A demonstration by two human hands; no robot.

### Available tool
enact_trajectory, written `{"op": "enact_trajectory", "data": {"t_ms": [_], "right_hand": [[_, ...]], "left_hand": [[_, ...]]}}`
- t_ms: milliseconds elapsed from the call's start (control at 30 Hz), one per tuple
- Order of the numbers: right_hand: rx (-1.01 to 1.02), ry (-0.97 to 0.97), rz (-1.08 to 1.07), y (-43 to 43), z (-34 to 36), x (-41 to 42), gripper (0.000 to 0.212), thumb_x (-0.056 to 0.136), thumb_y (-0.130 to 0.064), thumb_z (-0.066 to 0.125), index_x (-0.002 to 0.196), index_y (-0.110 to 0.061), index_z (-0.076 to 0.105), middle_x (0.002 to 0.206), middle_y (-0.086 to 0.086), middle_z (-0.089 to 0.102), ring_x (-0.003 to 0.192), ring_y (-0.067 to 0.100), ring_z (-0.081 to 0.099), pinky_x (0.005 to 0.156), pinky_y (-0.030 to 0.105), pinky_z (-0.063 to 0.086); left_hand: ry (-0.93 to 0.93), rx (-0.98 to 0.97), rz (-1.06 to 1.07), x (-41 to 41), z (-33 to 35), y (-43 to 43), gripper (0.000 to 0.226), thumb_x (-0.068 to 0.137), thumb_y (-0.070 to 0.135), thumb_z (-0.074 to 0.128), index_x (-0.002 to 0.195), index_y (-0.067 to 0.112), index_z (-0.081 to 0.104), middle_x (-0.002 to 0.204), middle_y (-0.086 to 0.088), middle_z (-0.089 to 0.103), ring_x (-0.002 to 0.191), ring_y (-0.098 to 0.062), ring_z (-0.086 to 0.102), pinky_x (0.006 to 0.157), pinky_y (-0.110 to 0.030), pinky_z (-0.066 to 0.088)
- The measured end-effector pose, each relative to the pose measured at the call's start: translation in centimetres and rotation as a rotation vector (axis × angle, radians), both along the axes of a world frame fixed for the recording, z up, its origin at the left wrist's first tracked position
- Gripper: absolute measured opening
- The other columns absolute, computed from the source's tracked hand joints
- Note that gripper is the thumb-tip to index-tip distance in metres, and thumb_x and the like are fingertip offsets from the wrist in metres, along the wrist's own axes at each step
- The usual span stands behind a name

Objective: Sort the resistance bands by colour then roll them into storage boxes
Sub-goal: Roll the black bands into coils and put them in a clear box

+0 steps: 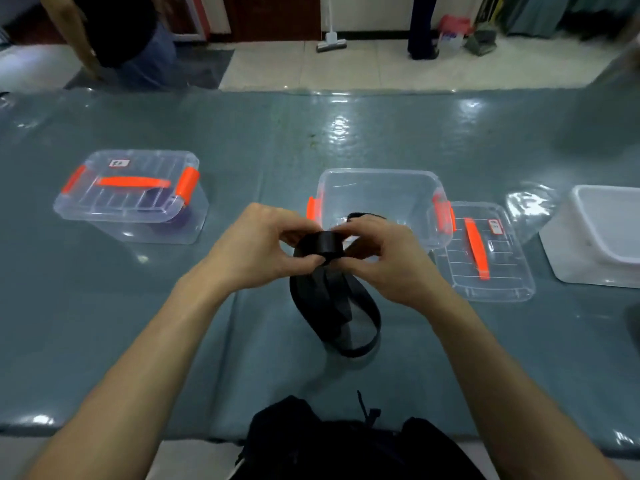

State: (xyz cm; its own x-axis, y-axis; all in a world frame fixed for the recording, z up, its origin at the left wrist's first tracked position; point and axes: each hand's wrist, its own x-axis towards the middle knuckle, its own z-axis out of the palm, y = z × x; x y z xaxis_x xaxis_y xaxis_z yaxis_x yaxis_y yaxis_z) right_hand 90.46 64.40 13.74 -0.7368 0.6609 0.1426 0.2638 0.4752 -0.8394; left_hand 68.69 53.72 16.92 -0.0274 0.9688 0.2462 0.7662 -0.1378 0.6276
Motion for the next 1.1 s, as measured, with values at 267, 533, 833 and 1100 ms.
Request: {"op": "enact_trajectory", "data": {"t_ms": [267,533,833,1100], "right_hand": [[0.079,0.270,-0.135,-1.1,-0.4,-1.0,0.035,0.084,-0.008,0.090,0.115,-0.015,0.078,0.103,0.003,0.076,0.095,0.014,0.078,0.091,0.030,0.062],[-0.430,0.533,-0.288,-2.9,-1.5,-2.2,0.032,0.086,0.001,0.084,0.116,-0.011,0.079,0.109,0.012,0.081,0.105,0.032,0.078,0.096,0.040,0.063],[-0.039,-0.058,-0.060,0.4,0.9,-1.0,0.060,0.079,-0.019,0.096,0.133,-0.031,0.071,0.113,-0.012,0.074,0.081,0.016,0.074,0.083,0.041,0.062],[0.122,0.100,-0.001,-0.6,1.5,-0.7,0.031,0.081,-0.008,0.092,0.108,-0.015,0.079,0.092,-0.004,0.078,0.084,0.014,0.077,0.083,0.036,0.064]], "left_hand": [[-0.347,0.070,-0.023,-1.8,-1.5,0.7,0.046,0.074,0.021,0.096,0.118,0.014,0.082,0.106,0.005,0.084,0.099,-0.008,0.080,0.095,-0.026,0.061],[-0.897,-0.016,-0.018,-0.2,-5.3,1.9,0.040,0.078,0.010,0.085,0.117,0.012,0.078,0.108,-0.004,0.083,0.101,-0.017,0.079,0.091,-0.027,0.060],[-0.358,0.002,-0.088,-1.9,-3.7,1.9,0.031,0.077,0.011,0.097,0.105,0.013,0.084,0.091,0.004,0.083,0.084,-0.011,0.080,0.083,-0.025,0.062],[-0.196,0.036,-0.105,-1.9,-0.7,1.3,0.034,0.073,0.016,0.100,0.102,0.019,0.082,0.090,0.009,0.079,0.083,-0.010,0.076,0.083,-0.027,0.061]]}}
